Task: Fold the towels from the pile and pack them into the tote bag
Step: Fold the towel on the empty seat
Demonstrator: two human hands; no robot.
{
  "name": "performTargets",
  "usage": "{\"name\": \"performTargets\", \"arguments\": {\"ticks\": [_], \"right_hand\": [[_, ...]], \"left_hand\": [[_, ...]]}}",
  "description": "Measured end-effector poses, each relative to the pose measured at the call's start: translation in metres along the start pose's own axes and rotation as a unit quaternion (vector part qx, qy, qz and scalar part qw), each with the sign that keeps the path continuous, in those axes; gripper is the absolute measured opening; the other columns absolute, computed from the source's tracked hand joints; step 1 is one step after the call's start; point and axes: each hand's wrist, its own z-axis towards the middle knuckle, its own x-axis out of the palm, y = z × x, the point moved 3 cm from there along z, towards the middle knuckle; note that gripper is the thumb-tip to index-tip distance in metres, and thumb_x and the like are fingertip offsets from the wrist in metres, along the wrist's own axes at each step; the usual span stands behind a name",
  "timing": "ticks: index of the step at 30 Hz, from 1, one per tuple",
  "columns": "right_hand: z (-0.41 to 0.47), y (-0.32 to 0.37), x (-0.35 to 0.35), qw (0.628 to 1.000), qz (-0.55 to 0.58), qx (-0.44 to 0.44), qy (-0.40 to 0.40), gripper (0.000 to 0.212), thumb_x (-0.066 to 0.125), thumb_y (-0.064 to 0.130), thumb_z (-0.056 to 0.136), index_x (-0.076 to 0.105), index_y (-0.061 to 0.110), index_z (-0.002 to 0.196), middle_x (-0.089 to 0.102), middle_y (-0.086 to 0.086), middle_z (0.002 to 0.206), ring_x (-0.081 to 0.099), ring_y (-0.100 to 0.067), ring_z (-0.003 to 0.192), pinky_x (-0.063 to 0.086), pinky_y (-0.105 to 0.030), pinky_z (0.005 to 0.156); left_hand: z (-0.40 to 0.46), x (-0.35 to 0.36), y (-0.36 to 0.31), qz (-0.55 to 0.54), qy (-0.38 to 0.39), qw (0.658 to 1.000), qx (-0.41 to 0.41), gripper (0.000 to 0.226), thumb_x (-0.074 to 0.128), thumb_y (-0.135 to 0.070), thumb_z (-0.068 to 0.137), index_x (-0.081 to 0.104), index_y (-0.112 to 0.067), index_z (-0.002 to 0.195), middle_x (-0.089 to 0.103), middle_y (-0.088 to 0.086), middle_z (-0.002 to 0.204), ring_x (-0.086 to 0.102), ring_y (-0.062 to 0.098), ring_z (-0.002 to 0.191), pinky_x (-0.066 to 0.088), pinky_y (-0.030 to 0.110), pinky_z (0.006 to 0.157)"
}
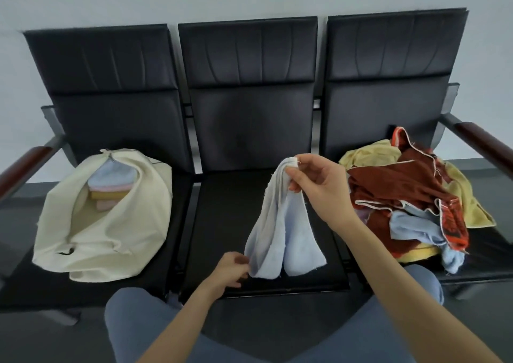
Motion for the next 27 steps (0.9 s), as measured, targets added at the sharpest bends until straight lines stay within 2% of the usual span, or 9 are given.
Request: {"name": "performTargets", "arguments": {"ticks": [2, 4, 8, 12, 15, 17, 19, 24, 27], "right_hand": [[-0.001, -0.001, 0.000, 1.000, 0.001, 0.001, 0.001, 0.012, 0.063, 0.002, 0.088, 0.064, 0.006, 0.099, 0.067, -0.002, 0.076, 0.064, -0.007, 0.063, 0.053, -0.016, 0.064], [-0.001, -0.002, 0.000, 1.000, -0.003, -0.001, 0.001, 0.013, 0.063, 0.002, 0.088, 0.064, 0.004, 0.100, 0.067, -0.004, 0.077, 0.064, -0.008, 0.064, 0.053, -0.016, 0.064], [0.000, -0.002, -0.008, 1.000, -0.012, -0.006, -0.015, 0.011, 0.063, 0.002, 0.088, 0.064, 0.008, 0.098, 0.067, -0.003, 0.076, 0.065, -0.008, 0.064, 0.053, -0.018, 0.065], [0.004, -0.011, -0.040, 0.995, -0.008, 0.026, -0.096, 0.012, 0.064, 0.006, 0.089, 0.065, 0.017, 0.091, 0.068, 0.006, 0.068, 0.064, -0.009, 0.062, 0.053, -0.019, 0.065], [0.005, -0.025, -0.064, 0.988, -0.007, 0.051, -0.149, 0.005, 0.065, 0.008, 0.089, 0.065, 0.013, 0.092, 0.068, 0.010, 0.063, 0.062, -0.005, 0.058, 0.050, -0.016, 0.061], [0.003, -0.035, -0.078, 0.982, -0.024, 0.069, -0.174, 0.005, 0.065, 0.009, 0.089, 0.065, 0.009, 0.094, 0.067, 0.010, 0.062, 0.061, -0.002, 0.055, 0.050, -0.014, 0.058], [0.000, -0.043, -0.091, 0.975, -0.053, 0.077, -0.201, 0.010, 0.066, 0.010, 0.089, 0.066, 0.006, 0.098, 0.067, 0.007, 0.066, 0.062, -0.002, 0.056, 0.051, -0.014, 0.057], [-0.008, -0.050, -0.114, 0.962, -0.112, 0.072, -0.237, 0.014, 0.066, 0.018, 0.089, 0.068, 0.004, 0.094, 0.065, -0.003, 0.073, 0.056, 0.001, 0.056, 0.047, -0.013, 0.059], [-0.012, -0.048, -0.120, 0.963, -0.103, 0.067, -0.241, 0.011, 0.066, 0.020, 0.090, 0.067, 0.008, 0.089, 0.061, -0.002, 0.066, 0.050, -0.001, 0.049, 0.043, -0.015, 0.053]], "left_hand": [[0.001, 0.007, 0.008, -0.036, 0.027, 0.999, -0.030, 0.037, 0.065, -0.010, 0.085, 0.053, -0.008, 0.120, 0.065, 0.010, 0.110, 0.069, 0.020, 0.091, 0.058, 0.028, 0.068], [0.005, 0.011, 0.013, -0.071, 0.013, 0.997, -0.026, 0.033, 0.067, -0.004, 0.085, 0.057, 0.002, 0.116, 0.068, 0.017, 0.103, 0.071, 0.022, 0.079, 0.060, 0.030, 0.068], [0.016, 0.004, 0.013, -0.118, -0.068, 0.991, -0.018, 0.019, 0.065, 0.007, 0.085, 0.063, 0.011, 0.104, 0.068, 0.027, 0.095, 0.072, 0.026, 0.067, 0.058, 0.026, 0.058], [0.020, -0.042, -0.012, -0.142, -0.183, 0.973, 0.020, 0.010, 0.063, 0.012, 0.083, 0.067, 0.009, 0.092, 0.067, 0.023, 0.079, 0.065, 0.025, 0.056, 0.056, 0.023, 0.048], [0.009, -0.085, -0.043, -0.098, -0.262, 0.957, 0.079, 0.003, 0.070, 0.005, 0.081, 0.070, 0.003, 0.084, 0.069, 0.019, 0.075, 0.066, 0.025, 0.060, 0.058, 0.028, 0.057], [-0.007, -0.109, -0.068, -0.020, -0.328, 0.934, 0.143, 0.011, 0.071, -0.002, 0.079, 0.073, -0.010, 0.071, 0.069, 0.007, 0.064, 0.068, 0.024, 0.066, 0.057, 0.033, 0.070], [-0.026, -0.127, -0.095, 0.023, -0.393, 0.895, 0.210, 0.014, 0.070, -0.009, 0.078, 0.071, -0.018, 0.067, 0.068, 0.001, 0.063, 0.067, 0.021, 0.069, 0.055, 0.033, 0.073], [-0.076, -0.147, -0.154, -0.023, -0.481, 0.792, 0.376, 0.008, 0.058, -0.019, 0.084, 0.066, -0.020, 0.085, 0.067, -0.006, 0.071, 0.068, 0.014, 0.064, 0.057, 0.035, 0.063], [-0.098, -0.145, -0.180, -0.092, -0.465, 0.781, 0.407, 0.013, 0.056, -0.012, 0.086, 0.069, -0.014, 0.089, 0.069, -0.002, 0.071, 0.069, 0.014, 0.055, 0.057, 0.034, 0.056]]}}
